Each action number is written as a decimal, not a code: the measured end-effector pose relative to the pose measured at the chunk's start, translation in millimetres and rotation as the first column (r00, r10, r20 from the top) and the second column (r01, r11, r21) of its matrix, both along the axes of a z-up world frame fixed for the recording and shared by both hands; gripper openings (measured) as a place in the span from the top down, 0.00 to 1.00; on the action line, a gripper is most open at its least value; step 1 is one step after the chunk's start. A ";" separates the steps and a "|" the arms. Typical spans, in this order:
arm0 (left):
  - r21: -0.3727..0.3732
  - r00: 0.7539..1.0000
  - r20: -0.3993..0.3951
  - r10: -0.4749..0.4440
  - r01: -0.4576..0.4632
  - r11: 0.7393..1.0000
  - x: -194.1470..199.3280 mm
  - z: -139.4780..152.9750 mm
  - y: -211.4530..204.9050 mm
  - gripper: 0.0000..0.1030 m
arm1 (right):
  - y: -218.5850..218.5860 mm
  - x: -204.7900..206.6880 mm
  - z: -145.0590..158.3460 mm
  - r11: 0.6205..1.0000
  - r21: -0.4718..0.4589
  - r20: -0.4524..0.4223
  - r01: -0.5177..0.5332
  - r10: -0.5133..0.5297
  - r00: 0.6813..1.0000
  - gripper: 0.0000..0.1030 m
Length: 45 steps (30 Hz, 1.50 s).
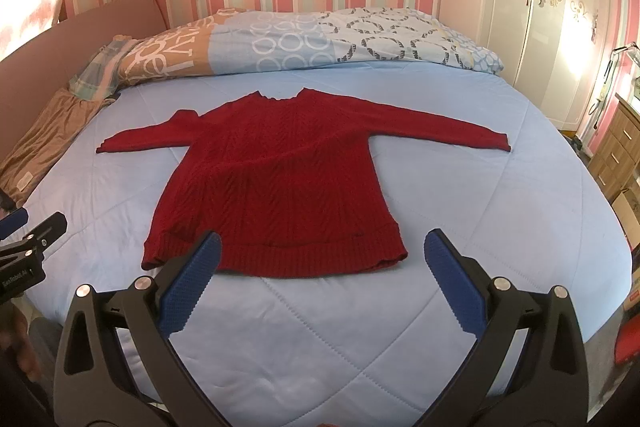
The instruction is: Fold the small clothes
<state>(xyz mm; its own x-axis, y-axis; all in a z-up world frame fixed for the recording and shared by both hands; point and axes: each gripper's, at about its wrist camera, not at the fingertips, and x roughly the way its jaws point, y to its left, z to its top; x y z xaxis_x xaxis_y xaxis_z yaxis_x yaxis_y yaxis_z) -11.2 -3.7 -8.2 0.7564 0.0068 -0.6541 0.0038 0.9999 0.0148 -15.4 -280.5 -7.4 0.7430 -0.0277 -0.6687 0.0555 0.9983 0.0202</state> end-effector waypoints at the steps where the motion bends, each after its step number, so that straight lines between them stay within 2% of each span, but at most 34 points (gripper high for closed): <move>1: 0.001 1.000 -0.002 0.001 -0.001 1.000 0.3 -0.5 0.1 0.02 | 0.7 -0.1 0.0 1.000 -0.001 0.001 0.001 -0.001 1.000 0.03; 14: -0.003 1.000 -0.008 0.009 -0.009 1.000 6.6 -8.3 3.4 0.02 | -8.9 12.2 -3.3 1.000 0.001 -0.004 0.014 -0.014 1.000 0.03; 28: 0.014 1.000 -0.010 0.018 -0.017 1.000 39.0 -10.0 -3.5 0.01 | -32.8 35.7 -11.0 0.999 -0.016 -0.018 0.050 -0.050 0.999 0.03; 40: 0.050 1.000 0.009 -0.010 0.010 0.999 90.6 -11.7 -52.3 0.01 | -80.6 82.8 -19.9 0.997 -0.047 -0.003 0.068 -0.068 0.998 0.03; 45: 0.029 1.000 0.010 -0.022 0.022 0.999 125.7 -15.1 -78.9 0.01 | -117.2 109.9 -25.1 0.995 -0.026 -0.003 0.092 -0.092 0.996 0.03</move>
<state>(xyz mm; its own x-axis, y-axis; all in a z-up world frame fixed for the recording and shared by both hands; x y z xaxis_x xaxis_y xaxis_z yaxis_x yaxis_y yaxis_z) 114.5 -82.6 -23.3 0.7636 0.0088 -0.6457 0.0251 0.9987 0.0434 94.5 -397.7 -32.5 0.7335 -0.1129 -0.6703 0.1467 0.9892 -0.0060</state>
